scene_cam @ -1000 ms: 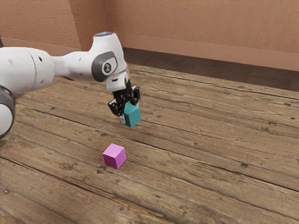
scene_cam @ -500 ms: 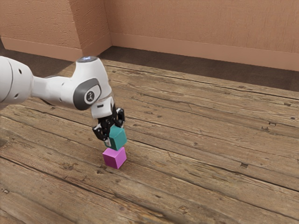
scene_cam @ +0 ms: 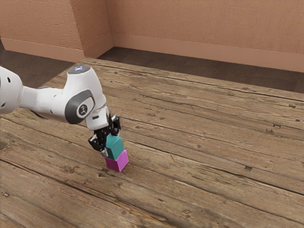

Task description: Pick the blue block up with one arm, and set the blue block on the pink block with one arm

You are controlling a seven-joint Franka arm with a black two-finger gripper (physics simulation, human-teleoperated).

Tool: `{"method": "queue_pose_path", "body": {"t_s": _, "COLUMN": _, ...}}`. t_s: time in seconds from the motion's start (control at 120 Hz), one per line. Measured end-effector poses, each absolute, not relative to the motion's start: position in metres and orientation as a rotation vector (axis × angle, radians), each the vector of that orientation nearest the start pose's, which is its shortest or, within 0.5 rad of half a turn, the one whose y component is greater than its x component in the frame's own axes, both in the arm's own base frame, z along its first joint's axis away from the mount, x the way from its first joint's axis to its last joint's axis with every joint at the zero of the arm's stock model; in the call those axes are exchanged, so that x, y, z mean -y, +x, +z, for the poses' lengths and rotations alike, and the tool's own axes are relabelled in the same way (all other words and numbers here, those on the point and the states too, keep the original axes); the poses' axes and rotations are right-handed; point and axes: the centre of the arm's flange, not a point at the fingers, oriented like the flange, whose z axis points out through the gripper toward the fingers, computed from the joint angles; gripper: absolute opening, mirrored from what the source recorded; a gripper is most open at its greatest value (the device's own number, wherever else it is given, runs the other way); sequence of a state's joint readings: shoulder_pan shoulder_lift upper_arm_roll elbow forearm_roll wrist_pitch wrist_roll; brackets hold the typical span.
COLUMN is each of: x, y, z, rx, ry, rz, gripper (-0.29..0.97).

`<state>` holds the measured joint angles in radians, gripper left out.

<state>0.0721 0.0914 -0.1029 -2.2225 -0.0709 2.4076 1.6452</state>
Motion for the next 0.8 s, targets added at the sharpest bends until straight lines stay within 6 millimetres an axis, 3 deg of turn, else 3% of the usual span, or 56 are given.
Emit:
{"method": "queue_pose_path", "body": {"t_s": 0.233, "x": 0.014, "y": 0.558, "z": 0.336, "rx": -2.235, "ry": -2.167, "rz": -0.170, "gripper": 0.38}}
{"method": "queue_pose_path", "body": {"t_s": 0.383, "x": 0.000, "y": 0.560, "z": 0.335, "rx": -2.202, "ry": -2.202, "rz": -0.168, "gripper": 0.50}}
{"method": "queue_pose_path", "body": {"t_s": 0.558, "x": 0.000, "y": 0.559, "z": 0.341, "rx": -2.192, "ry": -2.204, "rz": -0.177, "gripper": 0.60}}
{"method": "queue_pose_path", "body": {"t_s": 0.65, "x": -0.005, "y": 0.556, "z": 0.373, "rx": -2.157, "ry": -2.191, "rz": -0.212, "gripper": 0.63}}
{"method": "queue_pose_path", "body": {"t_s": 0.767, "x": -0.018, "y": 0.541, "z": 0.443, "rx": -2.097, "ry": -2.183, "rz": -0.252, "gripper": 0.65}}
{"method": "queue_pose_path", "body": {"t_s": 0.8, "x": -0.016, "y": 0.550, "z": 0.468, "rx": -2.093, "ry": -2.180, "rz": -0.261, "gripper": 0.66}}
